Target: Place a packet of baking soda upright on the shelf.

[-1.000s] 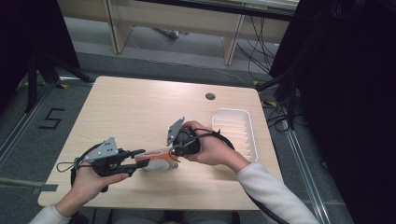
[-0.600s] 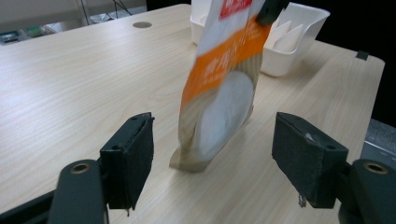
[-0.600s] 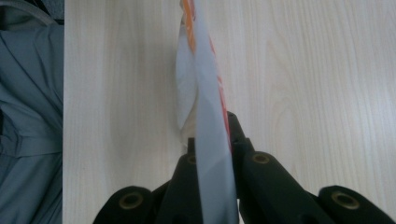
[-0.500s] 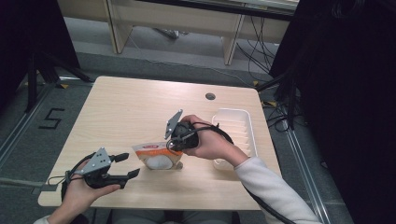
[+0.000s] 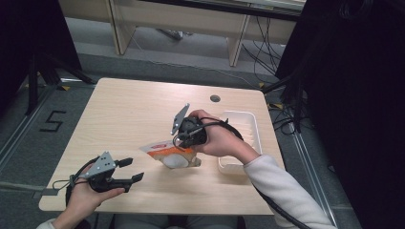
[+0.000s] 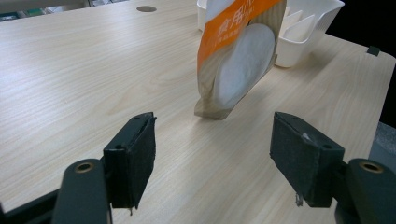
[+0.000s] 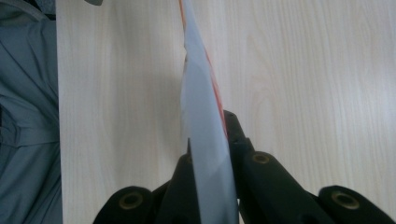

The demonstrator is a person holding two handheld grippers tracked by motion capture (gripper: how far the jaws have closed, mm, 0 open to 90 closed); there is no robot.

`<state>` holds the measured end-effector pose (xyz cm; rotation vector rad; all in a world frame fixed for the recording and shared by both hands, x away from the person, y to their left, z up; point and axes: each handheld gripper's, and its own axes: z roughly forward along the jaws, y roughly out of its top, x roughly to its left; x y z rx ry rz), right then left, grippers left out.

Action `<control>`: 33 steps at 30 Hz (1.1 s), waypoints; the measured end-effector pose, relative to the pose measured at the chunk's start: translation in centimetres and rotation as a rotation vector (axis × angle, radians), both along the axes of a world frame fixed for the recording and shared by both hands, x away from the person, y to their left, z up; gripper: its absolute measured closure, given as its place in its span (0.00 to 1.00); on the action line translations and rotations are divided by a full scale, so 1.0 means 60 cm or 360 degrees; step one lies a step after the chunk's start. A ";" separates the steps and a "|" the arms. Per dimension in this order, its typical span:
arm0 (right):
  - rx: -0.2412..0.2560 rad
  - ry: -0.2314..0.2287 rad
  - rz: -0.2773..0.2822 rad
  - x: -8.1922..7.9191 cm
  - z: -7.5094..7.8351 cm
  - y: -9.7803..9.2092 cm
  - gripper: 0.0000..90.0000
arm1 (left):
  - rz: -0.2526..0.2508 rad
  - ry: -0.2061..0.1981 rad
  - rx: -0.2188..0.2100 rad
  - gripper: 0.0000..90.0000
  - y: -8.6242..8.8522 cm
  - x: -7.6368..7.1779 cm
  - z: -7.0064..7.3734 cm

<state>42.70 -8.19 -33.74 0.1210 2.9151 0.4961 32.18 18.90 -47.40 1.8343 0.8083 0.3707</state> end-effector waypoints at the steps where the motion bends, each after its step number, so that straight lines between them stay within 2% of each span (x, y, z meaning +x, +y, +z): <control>1: -0.0001 0.0001 -0.0008 0.001 0.002 -0.002 1.00 | 0.0000 0.0008 -0.0004 0.34 0.000 0.000 0.000; 2: -0.0009 0.0016 -0.0041 0.001 0.005 -0.004 1.00 | 0.0000 0.0015 -0.0001 0.34 0.000 0.000 -0.001; 6: -0.0003 0.0005 -0.0034 0.005 0.009 -0.009 1.00 | -0.0018 0.0027 -0.0012 0.35 0.000 0.002 -0.003; 9: -0.0012 0.0007 -0.0054 0.007 0.016 -0.010 1.00 | -0.0026 0.0001 0.0007 0.35 0.001 0.002 -0.001; 10: 0.0004 -0.0023 -0.0006 0.012 0.016 -0.010 1.00 | -0.0033 -0.0006 0.0013 0.35 0.001 0.003 -0.001; 11: -0.0005 -0.0034 0.0003 0.013 0.019 -0.010 1.00 | -0.0013 0.0021 -0.0009 0.35 0.000 0.001 -0.002; 13: -0.0031 -0.0010 -0.0042 0.009 0.024 -0.011 1.00 | -0.0023 0.0022 -0.0006 0.36 0.000 0.001 -0.002; 14: -0.0022 -0.0041 0.0015 0.013 0.026 -0.012 1.00 | -0.0020 0.0028 -0.0013 0.36 0.000 0.000 -0.003; 18: -0.0039 -0.0043 -0.0022 0.012 0.035 -0.017 1.00 | -0.0026 0.0031 -0.0024 0.36 -0.002 0.002 -0.003; 19: -0.0026 -0.0062 0.0005 0.014 0.037 -0.018 1.00 | -0.0024 0.0031 -0.0025 0.36 -0.002 0.001 -0.003; 20: -0.0034 -0.0041 -0.0048 0.012 0.043 -0.022 1.00 | -0.0028 0.0031 -0.0019 0.36 -0.002 0.001 -0.003; 22: -0.0008 -0.0067 -0.0016 0.016 0.048 -0.026 1.00 | -0.0020 0.0034 -0.0013 0.36 -0.002 0.001 -0.003; 23: -0.0021 -0.0044 -0.0063 0.013 0.051 -0.028 1.00 | -0.0018 0.0037 -0.0010 0.36 -0.002 0.001 -0.003; 24: -0.0021 -0.0044 -0.0063 0.013 0.051 -0.028 1.00 | -0.0018 0.0037 -0.0010 0.36 -0.002 0.001 -0.003; 25: -0.0007 -0.0090 -0.0007 0.019 0.054 -0.031 1.00 | -0.0018 0.0036 -0.0010 0.36 -0.002 0.001 -0.003; 26: -0.0007 -0.0090 -0.0007 0.019 0.054 -0.031 1.00 | -0.0018 0.0036 -0.0008 0.36 -0.002 0.001 -0.003; 27: -0.0020 -0.0060 -0.0077 0.016 0.059 -0.034 1.00 | -0.0024 0.0034 -0.0021 0.36 -0.002 0.001 -0.003; 30: -0.0017 -0.0064 -0.0081 0.018 0.063 -0.037 1.00 | -0.0022 0.0032 -0.0026 0.36 -0.002 0.001 -0.003; 31: 0.0005 -0.0089 -0.0022 0.023 0.063 -0.039 1.00 | -0.0021 0.0033 -0.0029 0.36 -0.002 0.001 -0.003; 32: -0.0012 -0.0062 -0.0089 0.020 0.067 -0.043 1.00 | -0.0021 0.0033 -0.0029 0.36 -0.002 0.001 -0.003; 33: -0.0004 -0.0086 -0.0056 0.022 0.068 -0.044 1.00 | -0.0013 0.0034 -0.0024 0.36 -0.002 0.001 -0.002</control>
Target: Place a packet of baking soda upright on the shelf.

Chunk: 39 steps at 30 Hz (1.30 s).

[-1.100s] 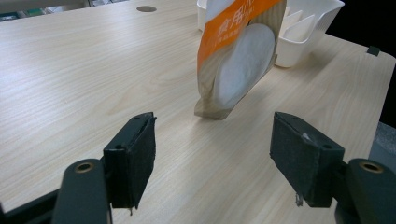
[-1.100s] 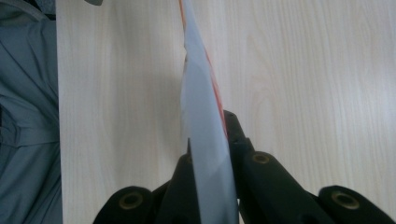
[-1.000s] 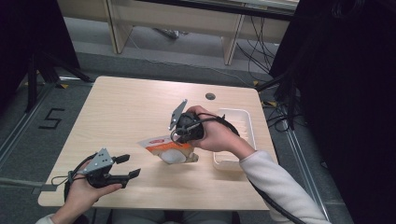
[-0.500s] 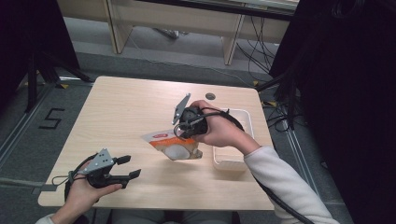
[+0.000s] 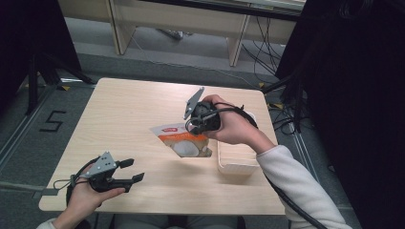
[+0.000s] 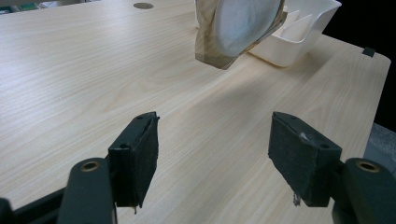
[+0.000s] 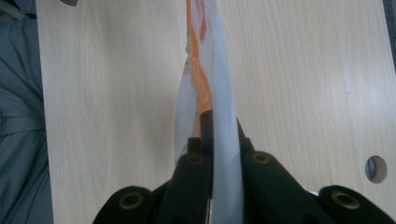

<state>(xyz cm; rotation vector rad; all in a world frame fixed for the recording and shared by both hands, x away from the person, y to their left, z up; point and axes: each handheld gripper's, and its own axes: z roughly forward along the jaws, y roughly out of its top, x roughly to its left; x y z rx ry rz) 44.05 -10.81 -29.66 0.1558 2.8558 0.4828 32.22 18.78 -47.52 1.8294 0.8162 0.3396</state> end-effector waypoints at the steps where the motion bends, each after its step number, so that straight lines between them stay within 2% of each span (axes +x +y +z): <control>1: -0.0005 0.0000 0.0004 0.001 0.002 -0.002 1.00 | 0.0001 0.0000 0.0002 0.36 0.000 0.000 0.000; 2: -0.0005 0.0000 0.0004 0.001 0.002 -0.002 1.00 | 0.0001 0.0000 0.0002 0.36 0.000 0.000 0.000; 3: -0.0014 0.0016 -0.0033 0.000 0.004 -0.006 1.00 | 0.0003 -0.0001 -0.0001 0.36 0.000 0.000 0.000; 4: -0.0016 0.0004 -0.0002 0.002 0.004 -0.008 1.00 | 0.0001 -0.0002 -0.0007 0.36 0.000 0.001 0.000; 5: -0.0019 0.0022 -0.0038 0.000 0.006 -0.010 1.00 | 0.0007 -0.0002 -0.0001 0.36 0.000 0.000 0.000; 6: -0.0008 -0.0008 0.0007 0.004 0.007 -0.012 1.00 | 0.0001 -0.0008 0.0009 0.36 0.001 0.001 0.001; 7: -0.0020 0.0018 -0.0043 0.001 0.009 -0.014 1.00 | 0.0008 -0.0004 -0.0001 0.36 0.000 0.001 0.001; 9: -0.0009 -0.0002 -0.0013 0.004 0.009 -0.017 1.00 | 0.0009 -0.0005 -0.0002 0.36 0.000 0.000 0.001; 10: -0.0018 0.0018 -0.0058 0.000 0.012 -0.021 1.00 | 0.0010 -0.0004 -0.0003 0.36 0.000 0.000 0.001; 14: -0.0013 0.0003 -0.0065 -0.001 0.016 -0.027 1.00 | 0.0010 -0.0006 0.0000 0.36 0.000 0.001 0.001; 16: 0.0002 0.0021 -0.0077 -0.003 0.017 -0.032 1.00 | 0.0006 -0.0007 0.0010 0.36 0.001 0.001 0.001; 17: 0.0004 0.0019 -0.0051 0.000 0.017 -0.034 1.00 | 0.0009 -0.0006 -0.0001 0.36 0.000 0.001 0.001; 18: -0.0014 0.0036 -0.0088 -0.001 0.018 -0.036 1.00 | 0.0011 -0.0003 -0.0010 0.36 0.000 0.001 0.001; 20: -0.0023 0.0042 -0.0097 -0.002 0.019 -0.037 1.00 | 0.0010 -0.0002 -0.0019 0.36 0.000 0.001 0.001; 21: -0.0014 0.0025 -0.0065 0.000 0.020 -0.040 1.00 | 0.0010 -0.0005 -0.0017 0.36 0.000 0.001 0.002; 24: -0.0006 0.0040 -0.0054 0.001 0.022 -0.044 1.00 | -0.0015 -0.0038 0.0006 0.36 0.002 0.003 0.002; 25: -0.0002 0.0040 -0.0065 0.001 0.023 -0.047 1.00 | 0.0016 -0.0006 -0.0017 0.36 0.001 0.001 0.001; 26: -0.0002 0.0038 -0.0079 0.000 0.026 -0.052 1.00 | 0.0015 -0.0007 -0.0014 0.36 0.001 0.001 0.001; 28: -0.0003 0.0026 -0.0046 0.003 0.028 -0.056 1.00 | 0.0014 -0.0008 -0.0011 0.36 0.000 0.001 0.001; 29: -0.0006 0.0032 -0.0083 -0.001 0.031 -0.059 1.00 | 0.0014 -0.0008 -0.0008 0.36 0.000 0.001 0.001; 34: -0.0004 0.0029 -0.0083 -0.001 0.033 -0.069 1.00 | 0.0019 -0.0005 -0.0011 0.36 0.001 0.001 0.001; 35: -0.0005 0.0030 -0.0095 -0.001 0.032 -0.075 1.00 | 0.0014 -0.0027 0.0014 0.35 0.004 0.004 0.002; 39: 0.0008 0.0026 -0.0083 0.000 0.033 -0.086 1.00 | 0.0031 -0.0014 -0.0010 0.35 0.004 0.005 0.000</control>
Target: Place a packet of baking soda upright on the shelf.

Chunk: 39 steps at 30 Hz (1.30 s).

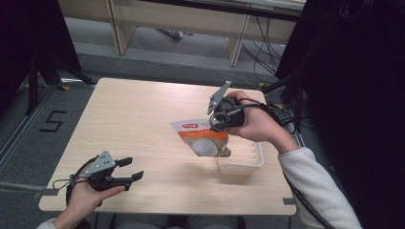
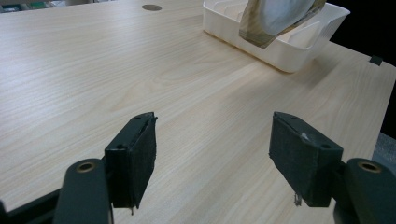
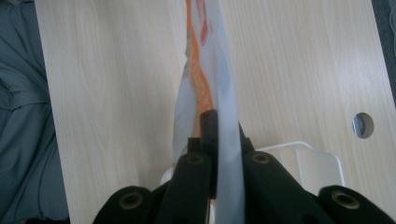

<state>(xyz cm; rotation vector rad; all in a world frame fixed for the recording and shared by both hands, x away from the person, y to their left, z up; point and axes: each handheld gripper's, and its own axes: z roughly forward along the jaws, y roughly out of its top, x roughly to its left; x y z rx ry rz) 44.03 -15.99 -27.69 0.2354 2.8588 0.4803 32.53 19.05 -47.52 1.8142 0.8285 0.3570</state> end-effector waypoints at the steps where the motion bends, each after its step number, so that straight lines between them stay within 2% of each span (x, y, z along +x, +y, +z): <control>1: 0.0000 0.0000 0.0000 0.000 0.000 0.000 1.00 | -0.0014 -0.0004 -0.0001 0.35 0.000 0.001 0.000; 2: -0.0001 0.0009 -0.0041 -0.004 0.002 -0.005 1.00 | -0.0005 0.0001 0.0008 0.35 0.000 -0.001 0.001; 5: -0.0001 0.0004 -0.0031 -0.005 0.006 -0.010 1.00 | -0.0015 0.0000 0.0007 0.35 0.000 0.000 0.000; 6: -0.0014 0.0009 -0.0063 -0.008 0.007 -0.014 1.00 | -0.0014 0.0001 0.0003 0.35 -0.001 0.000 0.000; 9: -0.0014 -0.0001 -0.0023 -0.006 0.007 -0.019 1.00 | -0.0007 0.0000 0.0008 0.35 0.000 -0.001 0.001; 10: -0.0016 0.0015 -0.0069 -0.009 0.008 -0.024 1.00 | -0.0014 0.0001 0.0004 0.35 -0.001 0.000 0.000; 11: -0.0016 0.0015 -0.0069 -0.009 0.008 -0.024 1.00 | -0.0014 0.0001 0.0004 0.35 -0.001 0.000 0.000; 14: -0.0022 0.0006 -0.0019 -0.006 0.011 -0.031 1.00 | 0.0007 0.0021 -0.0015 0.35 -0.002 -0.001 -0.001; 15: -0.0021 0.0010 -0.0061 -0.009 0.012 -0.032 1.00 | -0.0010 0.0004 -0.0004 0.35 -0.001 0.000 0.000; 21: -0.0031 0.0019 -0.0087 -0.013 0.016 -0.039 1.00 | -0.0012 0.0000 0.0000 0.35 -0.001 0.000 0.000; 23: -0.0037 0.0023 -0.0089 -0.013 0.017 -0.040 1.00 | -0.0005 0.0000 0.0009 0.35 0.000 -0.001 0.001; 24: -0.0037 0.0021 -0.0054 -0.011 0.017 -0.042 1.00 | -0.0005 -0.0001 0.0008 0.35 0.000 -0.001 0.001; 27: -0.0052 0.0025 -0.0066 -0.013 0.019 -0.045 1.00 | -0.0002 -0.0001 0.0005 0.35 0.000 -0.001 0.001; 28: -0.0054 0.0021 -0.0035 -0.013 0.021 -0.048 1.00 | -0.0003 0.0000 0.0006 0.35 -0.001 0.000 0.001; 31: -0.0053 0.0030 -0.0085 -0.017 0.022 -0.050 1.00 | -0.0003 -0.0002 0.0005 0.35 -0.001 0.000 0.001; 33: -0.0052 0.0017 -0.0042 -0.015 0.024 -0.053 1.00 | 0.0020 0.0017 -0.0020 0.35 -0.002 -0.002 0.000; 34: -0.0059 0.0019 -0.0073 -0.017 0.025 -0.055 1.00 | 0.0019 0.0017 -0.0019 0.35 -0.002 -0.002 0.000; 36: -0.0080 0.0012 -0.0055 -0.016 0.026 -0.057 1.00 | 0.0019 0.0018 -0.0019 0.35 -0.002 -0.002 0.000; 37: -0.0072 0.0025 -0.0083 -0.019 0.026 -0.057 1.00 | 0.0020 0.0018 -0.0020 0.35 -0.002 -0.002 0.000; 39: -0.0073 0.0031 -0.0079 -0.019 0.027 -0.060 1.00 | 0.0021 0.0017 -0.0022 0.35 -0.002 -0.002 0.000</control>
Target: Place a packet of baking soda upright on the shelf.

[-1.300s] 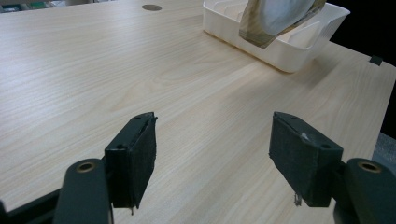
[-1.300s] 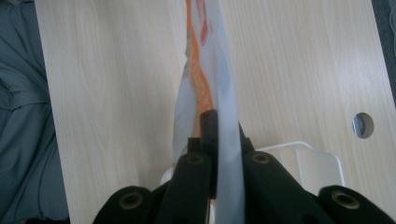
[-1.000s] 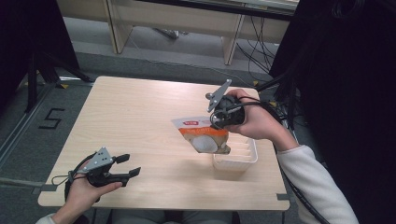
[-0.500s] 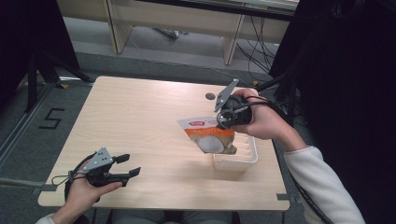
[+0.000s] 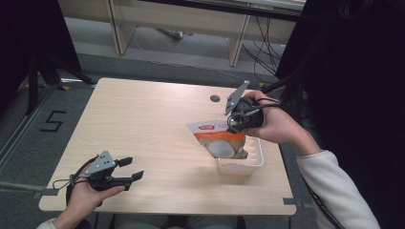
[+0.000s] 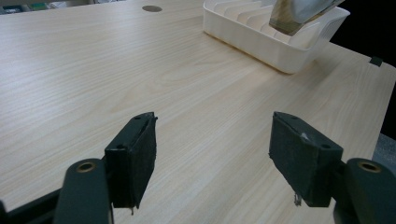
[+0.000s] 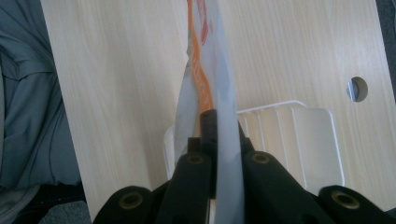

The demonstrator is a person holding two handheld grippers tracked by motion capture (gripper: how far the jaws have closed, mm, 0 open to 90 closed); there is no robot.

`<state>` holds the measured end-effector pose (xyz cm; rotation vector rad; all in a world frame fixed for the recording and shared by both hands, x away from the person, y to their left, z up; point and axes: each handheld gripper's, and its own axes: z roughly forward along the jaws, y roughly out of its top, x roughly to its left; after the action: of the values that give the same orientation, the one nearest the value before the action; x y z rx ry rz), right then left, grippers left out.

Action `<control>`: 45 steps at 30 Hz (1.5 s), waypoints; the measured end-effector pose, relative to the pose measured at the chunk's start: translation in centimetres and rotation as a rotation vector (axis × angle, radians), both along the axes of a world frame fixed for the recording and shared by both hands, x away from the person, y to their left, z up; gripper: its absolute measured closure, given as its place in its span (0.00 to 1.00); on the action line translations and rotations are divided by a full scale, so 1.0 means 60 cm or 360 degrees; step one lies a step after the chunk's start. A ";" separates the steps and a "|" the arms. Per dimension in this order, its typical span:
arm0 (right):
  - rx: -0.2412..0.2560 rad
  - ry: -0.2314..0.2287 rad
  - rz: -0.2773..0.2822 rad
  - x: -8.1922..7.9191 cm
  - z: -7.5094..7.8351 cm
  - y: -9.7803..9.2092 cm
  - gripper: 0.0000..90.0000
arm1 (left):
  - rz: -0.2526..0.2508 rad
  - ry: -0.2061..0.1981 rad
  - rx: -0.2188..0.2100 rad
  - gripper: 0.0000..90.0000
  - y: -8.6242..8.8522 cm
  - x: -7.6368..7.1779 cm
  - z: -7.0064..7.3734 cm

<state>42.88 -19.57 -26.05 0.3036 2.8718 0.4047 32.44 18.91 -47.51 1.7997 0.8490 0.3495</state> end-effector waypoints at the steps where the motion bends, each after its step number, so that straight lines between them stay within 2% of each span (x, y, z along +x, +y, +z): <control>1: -0.0009 -0.0002 0.0011 0.000 0.001 -0.001 1.00 | 0.0001 0.0000 -0.0001 0.35 0.000 0.000 0.000; 2: -0.0025 -0.0011 0.0036 0.002 0.002 -0.003 1.00 | 0.0001 0.0000 -0.0002 0.35 0.000 0.000 0.000; 3: -0.0006 0.0001 0.0000 -0.001 0.002 -0.004 1.00 | 0.0003 0.0001 -0.0003 0.35 0.000 0.000 0.000; 14: -0.0040 0.0011 -0.0005 -0.001 0.005 -0.021 1.00 | 0.0006 0.0002 -0.0008 0.35 0.000 0.000 0.000; 15: -0.0036 0.0024 -0.0025 -0.003 0.004 -0.022 1.00 | -0.0016 -0.0022 0.0026 0.35 0.002 0.002 0.001; 17: -0.0063 0.0004 -0.0002 0.000 0.005 -0.025 1.00 | -0.0016 -0.0021 0.0026 0.35 0.002 0.002 0.001; 22: -0.0063 0.0022 0.0014 0.001 0.003 -0.031 1.00 | -0.0010 -0.0015 0.0020 0.35 0.002 0.002 0.001; 24: -0.0066 0.0038 -0.0019 0.000 0.001 -0.033 1.00 | -0.0010 -0.0016 0.0020 0.35 0.002 0.002 0.001; 26: -0.0090 0.0041 0.0001 0.002 -0.001 -0.035 1.00 | -0.0009 -0.0016 0.0023 0.35 0.002 0.002 0.001; 29: -0.0084 0.0048 -0.0007 0.001 -0.001 -0.037 1.00 | -0.0010 -0.0013 0.0019 0.35 0.002 0.002 0.001; 30: -0.0110 0.0045 -0.0003 0.003 -0.001 -0.039 1.00 | 0.0009 0.0009 -0.0010 0.35 0.001 0.001 0.001; 33: -0.0117 0.0060 0.0022 0.006 -0.003 -0.041 1.00 | 0.0017 0.0014 -0.0026 0.35 0.000 0.001 0.001; 36: -0.0130 0.0065 0.0037 0.008 -0.004 -0.041 1.00 | 0.0014 0.0010 -0.0018 0.35 0.000 0.001 0.001; 38: -0.0136 0.0081 0.0015 0.008 -0.005 -0.042 1.00 | -0.0008 -0.0009 -0.0002 0.35 0.001 0.003 0.001; 41: -0.0153 0.0080 0.0040 0.012 -0.008 -0.042 1.00 | -0.0005 -0.0006 -0.0003 0.35 0.001 0.003 0.001; 44: -0.0164 0.0091 0.0034 0.013 -0.010 -0.043 1.00 | -0.0008 -0.0007 0.0000 0.35 0.001 0.003 0.001; 45: -0.0175 0.0090 0.0017 0.012 -0.010 -0.042 1.00 | 0.0007 0.0010 -0.0014 0.35 0.000 0.001 0.001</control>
<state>43.61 -22.09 -26.67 0.2848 2.9381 0.2429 32.53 18.92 -47.47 1.7919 0.8578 0.3427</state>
